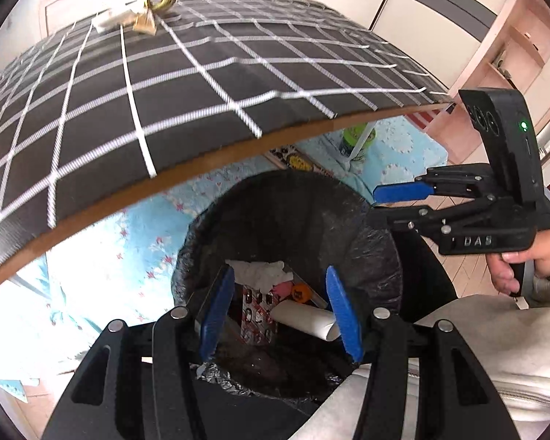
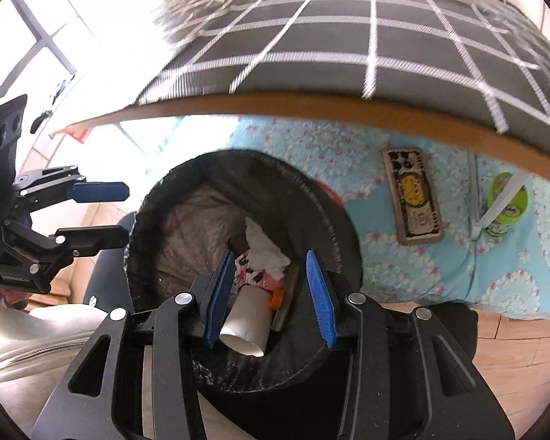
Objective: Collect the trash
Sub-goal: 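Move both open tools back over the remaining items on the bed, then grasp the white plastic box with the left tool while the right tool grasps the yellow tape roll, then lift the white box and tape roll with both tools and carry them over the bin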
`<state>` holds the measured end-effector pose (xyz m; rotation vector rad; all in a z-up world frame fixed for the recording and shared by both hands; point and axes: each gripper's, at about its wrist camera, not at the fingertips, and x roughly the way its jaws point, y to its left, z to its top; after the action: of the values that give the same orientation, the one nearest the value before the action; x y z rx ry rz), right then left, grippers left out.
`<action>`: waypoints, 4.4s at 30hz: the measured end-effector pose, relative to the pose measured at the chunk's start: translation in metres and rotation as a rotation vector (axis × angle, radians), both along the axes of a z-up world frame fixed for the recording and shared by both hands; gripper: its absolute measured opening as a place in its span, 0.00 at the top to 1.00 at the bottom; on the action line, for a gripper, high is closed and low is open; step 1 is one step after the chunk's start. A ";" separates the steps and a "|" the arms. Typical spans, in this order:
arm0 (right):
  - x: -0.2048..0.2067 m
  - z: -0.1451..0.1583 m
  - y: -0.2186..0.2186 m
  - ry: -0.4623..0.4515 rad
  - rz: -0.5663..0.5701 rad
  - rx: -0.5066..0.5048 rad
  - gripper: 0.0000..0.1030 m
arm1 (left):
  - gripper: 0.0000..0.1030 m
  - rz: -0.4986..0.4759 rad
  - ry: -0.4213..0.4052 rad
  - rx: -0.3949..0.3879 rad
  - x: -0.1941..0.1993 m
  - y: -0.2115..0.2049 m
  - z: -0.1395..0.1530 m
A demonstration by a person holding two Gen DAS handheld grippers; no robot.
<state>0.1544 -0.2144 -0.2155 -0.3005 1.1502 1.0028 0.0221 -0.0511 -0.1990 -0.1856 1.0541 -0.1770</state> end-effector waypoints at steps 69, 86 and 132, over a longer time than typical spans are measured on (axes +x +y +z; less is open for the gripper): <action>0.137 0.145 0.152 -0.241 0.077 0.243 0.42 | 0.51 0.260 -0.156 0.059 0.170 0.202 0.108; 0.205 0.127 0.231 -0.100 0.005 0.202 0.39 | 0.51 0.295 -0.063 -0.015 0.230 0.243 0.079; 0.148 0.144 0.163 0.012 -0.052 0.267 0.55 | 0.94 0.264 -0.177 -0.031 0.097 0.162 0.121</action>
<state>0.3025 -0.0513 -0.0716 -0.0511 1.0158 1.0987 0.1189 0.1114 -0.0781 -0.3288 0.8418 0.0285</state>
